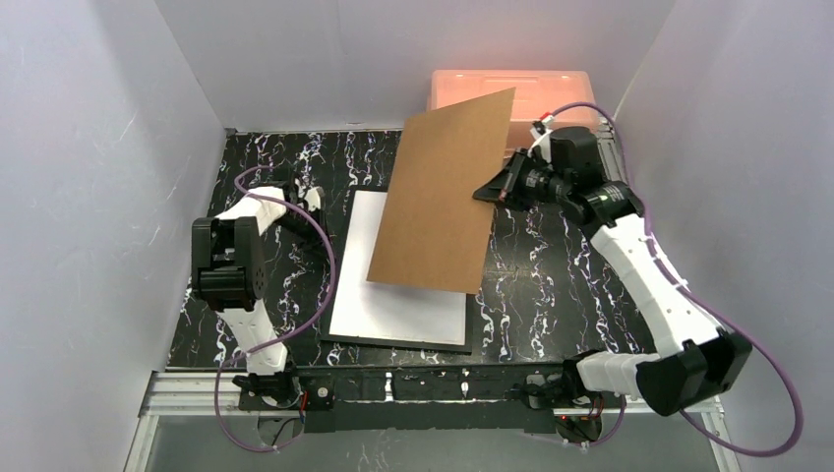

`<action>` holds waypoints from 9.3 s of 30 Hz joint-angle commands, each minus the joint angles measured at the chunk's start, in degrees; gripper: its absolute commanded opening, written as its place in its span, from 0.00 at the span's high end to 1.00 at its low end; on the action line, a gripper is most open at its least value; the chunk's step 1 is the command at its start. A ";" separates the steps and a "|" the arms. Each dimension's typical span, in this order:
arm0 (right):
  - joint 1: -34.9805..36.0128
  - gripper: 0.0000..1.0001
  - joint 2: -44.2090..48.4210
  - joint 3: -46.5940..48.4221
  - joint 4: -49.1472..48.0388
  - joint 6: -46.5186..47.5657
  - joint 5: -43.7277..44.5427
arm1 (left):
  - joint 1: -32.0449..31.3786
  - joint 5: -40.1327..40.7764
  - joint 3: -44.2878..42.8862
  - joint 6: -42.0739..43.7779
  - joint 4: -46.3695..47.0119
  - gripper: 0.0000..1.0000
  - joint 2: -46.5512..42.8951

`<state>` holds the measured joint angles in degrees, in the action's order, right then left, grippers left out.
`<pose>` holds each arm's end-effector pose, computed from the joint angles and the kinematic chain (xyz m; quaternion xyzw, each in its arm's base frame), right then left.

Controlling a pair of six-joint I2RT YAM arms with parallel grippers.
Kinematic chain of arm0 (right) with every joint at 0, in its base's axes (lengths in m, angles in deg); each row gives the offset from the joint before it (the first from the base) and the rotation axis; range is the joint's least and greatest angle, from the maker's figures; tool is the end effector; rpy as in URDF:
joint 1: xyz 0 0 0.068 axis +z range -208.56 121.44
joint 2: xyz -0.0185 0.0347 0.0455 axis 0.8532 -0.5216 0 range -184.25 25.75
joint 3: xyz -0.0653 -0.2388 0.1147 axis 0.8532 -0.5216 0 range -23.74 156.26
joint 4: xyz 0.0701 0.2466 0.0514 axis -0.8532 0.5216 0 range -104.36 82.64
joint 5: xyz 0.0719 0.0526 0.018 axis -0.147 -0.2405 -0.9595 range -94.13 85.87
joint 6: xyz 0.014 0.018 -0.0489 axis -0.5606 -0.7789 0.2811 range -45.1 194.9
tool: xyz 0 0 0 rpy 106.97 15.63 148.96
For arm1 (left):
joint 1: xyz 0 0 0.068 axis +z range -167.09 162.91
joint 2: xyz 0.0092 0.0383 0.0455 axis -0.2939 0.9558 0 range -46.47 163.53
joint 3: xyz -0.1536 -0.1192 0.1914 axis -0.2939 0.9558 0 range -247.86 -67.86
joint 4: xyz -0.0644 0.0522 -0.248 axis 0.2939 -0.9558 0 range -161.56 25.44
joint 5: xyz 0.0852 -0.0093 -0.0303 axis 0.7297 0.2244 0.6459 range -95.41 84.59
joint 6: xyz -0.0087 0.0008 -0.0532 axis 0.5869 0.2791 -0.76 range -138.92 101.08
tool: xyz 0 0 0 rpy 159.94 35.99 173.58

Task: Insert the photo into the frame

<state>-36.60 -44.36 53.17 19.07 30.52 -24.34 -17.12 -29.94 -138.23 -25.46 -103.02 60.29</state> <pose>0.2387 0.1095 0.4022 0.0725 0.8397 0.4079 0.3511 0.3568 -0.0150 0.1667 -0.0271 0.9687 -0.2176 0.1166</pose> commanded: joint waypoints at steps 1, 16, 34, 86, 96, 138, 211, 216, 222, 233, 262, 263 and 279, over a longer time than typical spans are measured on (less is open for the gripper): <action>2.06 0.99 -2.78 0.98 -10.88 -1.04 -5.32 | 2.87 -3.44 -2.31 0.04 -4.03 0.86 -6.02; 7.28 0.99 -6.43 -6.21 -19.87 -6.97 -6.81 | 10.48 -8.71 -12.07 13.39 -17.32 0.54 -12.73; 12.44 0.99 -7.12 -13.68 -26.09 -9.50 -4.07 | 10.51 -6.58 -6.88 19.03 -17.21 0.55 -12.01; 16.11 0.99 -6.66 -17.91 -28.91 -6.86 7.11 | 10.48 -6.93 -2.04 20.17 -15.23 0.57 -12.93; 15.61 0.99 -7.23 -19.12 -29.34 -6.10 8.56 | 10.49 -7.19 -1.27 19.66 -14.55 0.58 -13.32; 10.33 0.99 -14.88 -15.14 -24.22 -0.54 0.18 | 10.57 -7.84 -1.04 19.63 -14.50 0.59 -14.15; 9.68 0.99 -16.60 -20.28 -28.10 -3.24 -5.79 | 10.58 -7.79 0.18 20.43 -13.34 0.64 -13.47; 9.68 0.99 -17.81 -21.09 -27.64 -2.87 -5.36 | 10.55 -7.89 0.38 20.63 -13.34 0.64 -13.59; 9.62 0.99 -17.93 -20.76 -26.27 -2.13 -3.97 | 10.51 -7.81 0.51 20.83 -13.32 0.64 -13.52; 9.64 0.99 -17.62 -19.70 -22.21 0.45 2.52 | 10.51 -9.88 2.56 21.69 -12.47 0.64 -13.15; 9.73 0.98 -15.53 -23.45 -26.06 -1.30 5.99 | 7.44 -18.47 9.31 22.83 -4.81 0.86 -0.32; 9.76 0.98 -15.57 -23.59 -26.29 -1.34 5.97 | 7.42 -18.46 9.14 22.85 -4.96 0.87 0.08; 9.97 0.98 -16.74 -24.87 -30.63 -3.07 6.04 | 6.54 -17.73 8.63 21.89 -4.96 1.00 1.19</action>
<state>-27.03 -60.40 29.71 -11.20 23.64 -28.16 -9.30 -46.49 -129.81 -3.59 -107.61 60.51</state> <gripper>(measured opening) 0.043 0.018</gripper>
